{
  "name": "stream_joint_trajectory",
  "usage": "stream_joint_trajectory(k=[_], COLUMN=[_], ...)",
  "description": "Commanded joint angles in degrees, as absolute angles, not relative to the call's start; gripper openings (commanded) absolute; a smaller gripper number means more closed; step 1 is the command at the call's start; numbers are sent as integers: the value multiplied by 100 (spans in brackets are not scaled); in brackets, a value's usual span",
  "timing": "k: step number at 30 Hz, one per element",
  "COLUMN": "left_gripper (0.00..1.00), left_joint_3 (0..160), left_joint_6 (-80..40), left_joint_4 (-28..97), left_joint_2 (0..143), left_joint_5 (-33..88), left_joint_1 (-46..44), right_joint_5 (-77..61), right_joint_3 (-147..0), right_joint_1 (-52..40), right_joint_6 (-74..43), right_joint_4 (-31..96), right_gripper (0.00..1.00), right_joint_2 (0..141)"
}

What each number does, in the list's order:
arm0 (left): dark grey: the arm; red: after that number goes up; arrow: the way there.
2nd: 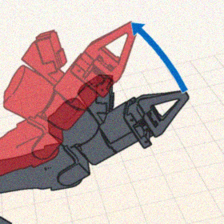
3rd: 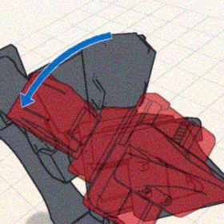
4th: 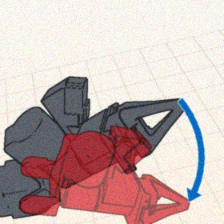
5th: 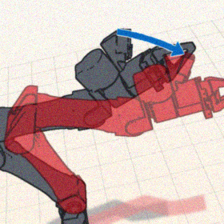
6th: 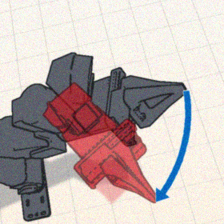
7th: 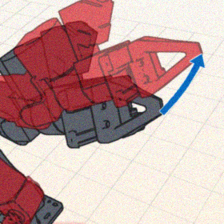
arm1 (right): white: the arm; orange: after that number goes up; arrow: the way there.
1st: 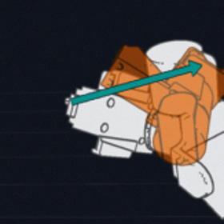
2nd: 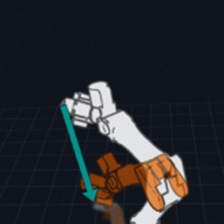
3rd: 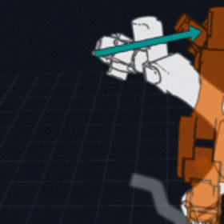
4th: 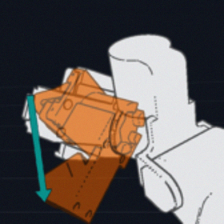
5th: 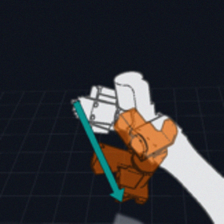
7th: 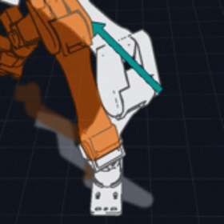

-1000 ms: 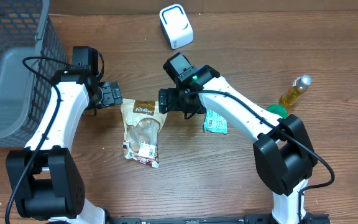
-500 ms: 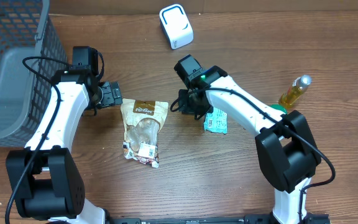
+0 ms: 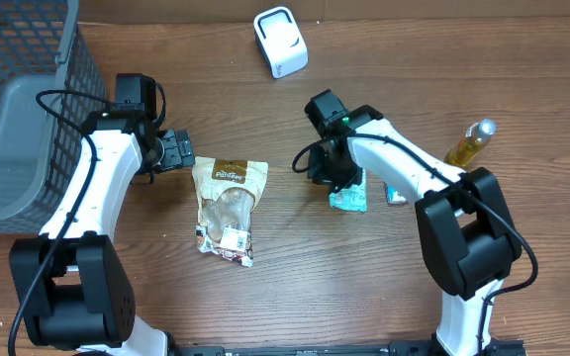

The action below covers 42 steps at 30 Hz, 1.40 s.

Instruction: Scan the item barcode

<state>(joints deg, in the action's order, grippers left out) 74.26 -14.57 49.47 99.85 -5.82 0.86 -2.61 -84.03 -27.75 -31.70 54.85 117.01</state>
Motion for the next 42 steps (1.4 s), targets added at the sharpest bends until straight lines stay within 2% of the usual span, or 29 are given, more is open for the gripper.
stream_joint_trajectory(k=[1,13,15,19,26,29,31,32,42], left_gripper=[100,100,100,100,100,100,100,100,100], left_joint_3=[7516,7516,7516,7516,7516,7516,7516,7516,7516], left_joint_6=[-1369,-1369,-1369,-1369,-1369,-1369,-1369,-1369,-1369], left_joint_4=[4939,4939,4939,4939,4939,4939,4939,4939,4939], left_joint_2=[9900,9900,9900,9900,9900,9900,9900,9900,9900], left_joint_5=[-637,-637,-637,-637,-637,-637,-637,-637,-637], left_joint_1=[110,110,110,110,110,110,110,110,110], right_joint_5=[-38,379,635,679,-451,-978,-1219,-1253,-1251], right_joint_3=[-8359,-8359,-8359,-8359,-8359,-8359,-8359,-8359,-8359], right_joint_1=[-2580,-2499,-2499,-2499,-2506,-2506,-2506,-2506,-2506], right_joint_6=[-3173,-3199,-3590,-3647,-3371,-3234,-3234,-3236,-3236], right_joint_4=[5664,5924,6018,6027,5817,5627,5505,5422,4779], right_gripper=[29,30,31,45,47,64,96,100,100], right_joint_2=[11714,11714,11714,11714,11714,11714,11714,11714,11714])
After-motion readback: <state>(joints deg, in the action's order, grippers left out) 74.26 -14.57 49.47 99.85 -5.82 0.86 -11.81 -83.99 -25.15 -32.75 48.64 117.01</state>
